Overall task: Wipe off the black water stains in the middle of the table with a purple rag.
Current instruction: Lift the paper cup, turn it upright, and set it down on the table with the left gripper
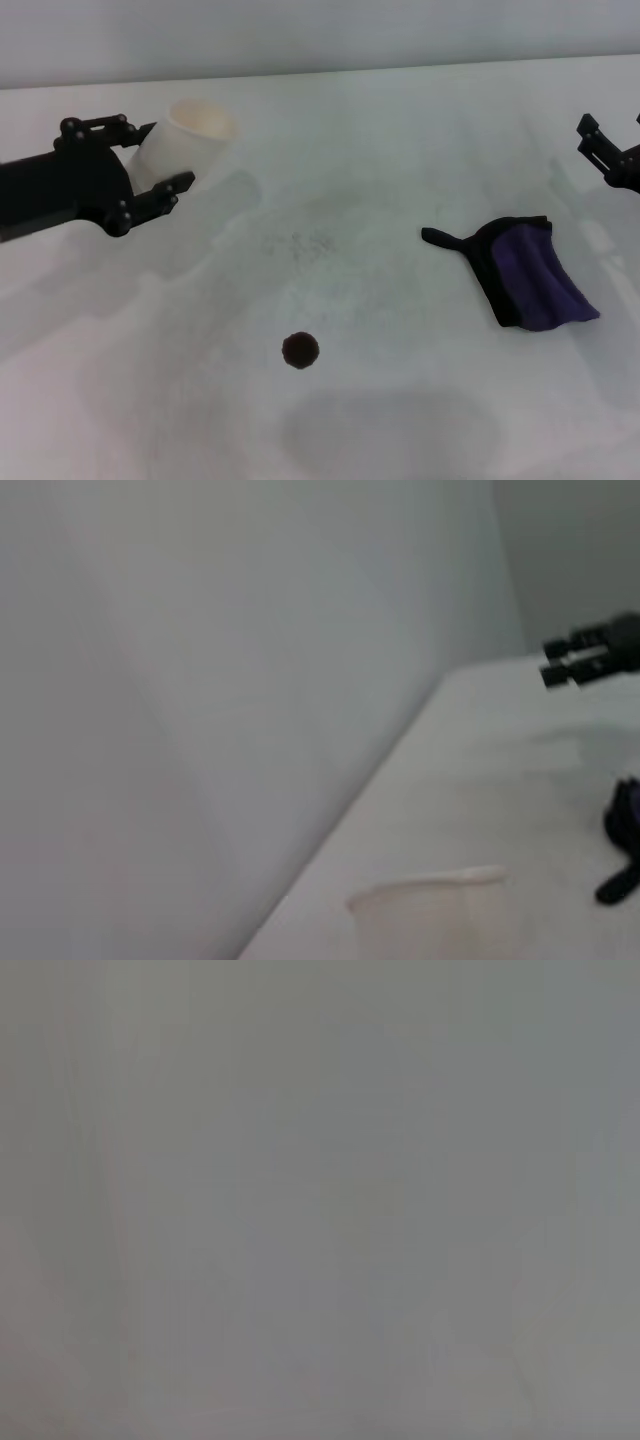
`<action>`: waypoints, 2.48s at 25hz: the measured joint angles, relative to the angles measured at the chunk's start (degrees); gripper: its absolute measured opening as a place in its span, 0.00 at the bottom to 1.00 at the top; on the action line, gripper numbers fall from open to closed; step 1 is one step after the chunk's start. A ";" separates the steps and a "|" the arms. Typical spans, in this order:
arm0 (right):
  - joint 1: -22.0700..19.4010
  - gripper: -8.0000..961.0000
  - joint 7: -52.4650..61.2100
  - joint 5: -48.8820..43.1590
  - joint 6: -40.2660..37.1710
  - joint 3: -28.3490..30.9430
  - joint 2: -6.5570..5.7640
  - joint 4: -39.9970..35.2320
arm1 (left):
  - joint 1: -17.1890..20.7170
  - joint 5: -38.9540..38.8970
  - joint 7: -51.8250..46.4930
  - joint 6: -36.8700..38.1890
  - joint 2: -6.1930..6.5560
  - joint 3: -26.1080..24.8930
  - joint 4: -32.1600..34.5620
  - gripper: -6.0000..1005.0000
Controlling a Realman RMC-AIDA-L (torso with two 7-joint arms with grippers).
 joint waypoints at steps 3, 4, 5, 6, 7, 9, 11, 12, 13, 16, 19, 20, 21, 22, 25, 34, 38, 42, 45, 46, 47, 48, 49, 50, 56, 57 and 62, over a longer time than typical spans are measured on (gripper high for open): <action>-0.03 0.91 -0.10 0.00 0.08 0.00 -0.11 0.27 | 0.04 -5.79 4.81 1.16 0.01 -0.09 -5.74 0.56; -0.09 0.91 -0.12 0.00 0.10 0.00 -0.14 0.39 | 0.06 -7.91 6.37 1.56 -0.01 -0.11 -7.92 0.56; -0.20 0.91 -0.15 0.00 0.11 0.00 -0.15 0.55 | 0.05 -10.20 8.09 1.87 -0.02 -0.12 -10.27 0.56; -0.32 0.91 -0.15 0.00 0.12 0.00 -0.20 0.63 | 0.06 -12.23 9.52 2.01 -0.02 -0.13 -12.35 0.56; -0.42 0.91 -0.16 0.00 0.13 0.00 -0.25 0.68 | 0.07 -13.72 10.74 2.02 -0.02 -0.15 -14.06 0.56; -0.49 0.91 -0.16 0.00 0.14 0.00 -0.29 0.69 | 0.61 -17.32 14.48 2.00 -0.05 -0.21 -18.35 0.56; -0.52 0.91 -0.25 0.00 0.15 0.00 -0.34 0.69 | 1.14 -18.69 16.16 1.94 -0.06 -0.22 -19.73 0.56; -0.52 0.91 -0.36 0.00 0.14 0.00 -0.36 0.70 | 1.75 -20.24 18.20 1.77 -0.08 -0.16 -20.94 0.56; -0.53 0.91 -0.60 0.00 0.08 0.00 -0.36 0.70 | 2.15 -21.35 19.71 1.65 -0.10 -0.05 -21.71 0.56; -0.53 0.91 -1.22 0.01 -0.07 0.00 -0.36 0.70 | 3.52 -25.09 25.13 1.40 -0.15 0.27 -25.15 0.56; -0.50 0.91 -1.39 0.12 -0.01 0.00 -0.35 0.70 | 4.06 -28.28 28.22 1.28 -0.15 0.28 -28.65 0.56; -0.45 0.91 -1.42 0.19 0.01 0.01 -0.35 0.70 | 4.12 -29.37 29.41 1.27 -0.15 0.25 -29.86 0.56; -0.35 0.91 -1.45 0.23 0.01 0.00 -0.35 0.70 | 4.19 -30.87 31.20 1.24 -0.14 0.22 -31.55 0.56; -0.24 0.91 -1.46 0.22 0.01 0.00 -0.35 0.70 | 4.22 -32.27 33.10 1.20 -0.14 0.22 -33.18 0.56; -0.02 0.91 -1.47 0.10 -0.05 0.01 -0.35 0.76 | 4.18 -35.48 37.40 0.35 -0.12 0.30 -36.77 0.55; -0.11 0.91 -1.48 0.02 -0.10 0.00 -0.35 0.87 | 3.82 -40.22 44.88 -1.76 -0.10 -0.02 -44.44 0.55; -0.43 0.91 -1.48 0.00 0.08 0.00 -0.35 0.87 | 3.65 -40.95 45.20 -1.79 -0.09 0.07 -45.97 0.55; -0.52 0.91 -1.48 0.00 0.01 0.00 -0.35 0.87 | 3.28 -41.12 45.24 -1.50 -0.10 -0.07 -47.55 0.55; -0.53 0.91 -1.48 0.00 -0.03 0.00 -0.35 0.87 | 3.14 -41.24 45.35 -1.12 -0.10 -0.12 -48.42 0.55; -0.53 0.91 -1.48 0.00 -0.05 0.01 -0.35 0.87 | 3.11 -41.31 45.52 -0.97 -0.10 -0.12 -48.59 0.55; -0.54 0.91 -1.48 0.00 -0.09 0.01 -0.35 0.87 | 3.07 -41.34 45.69 -0.60 -0.10 -0.13 -48.76 0.55; -0.54 0.91 -1.48 0.00 -0.12 0.00 -0.35 0.87 | 3.07 -41.29 45.82 -0.01 -0.10 -0.11 -48.94 0.55; -0.54 0.91 -1.48 0.00 -0.14 0.00 -0.35 0.87 | 3.07 -41.28 45.92 0.42 -0.10 -0.01 -49.09 0.55; -0.53 0.91 -1.48 0.00 -0.14 0.01 -0.35 0.87 | 3.06 -41.31 45.96 0.63 -0.10 0.08 -49.24 0.55; -0.39 0.91 -1.48 0.06 -0.26 0.01 -0.35 0.87 | 3.00 -41.26 46.63 0.66 -0.10 0.18 -50.23 0.57; -0.36 0.91 -1.48 0.06 -0.28 0.00 -0.35 0.87 | 3.06 -41.27 47.05 0.52 -0.10 0.14 -50.36 0.57; -0.21 0.91 -1.48 0.05 -0.30 0.00 -0.35 0.87 | 3.39 -42.61 48.21 0.40 -0.27 0.28 -50.55 0.60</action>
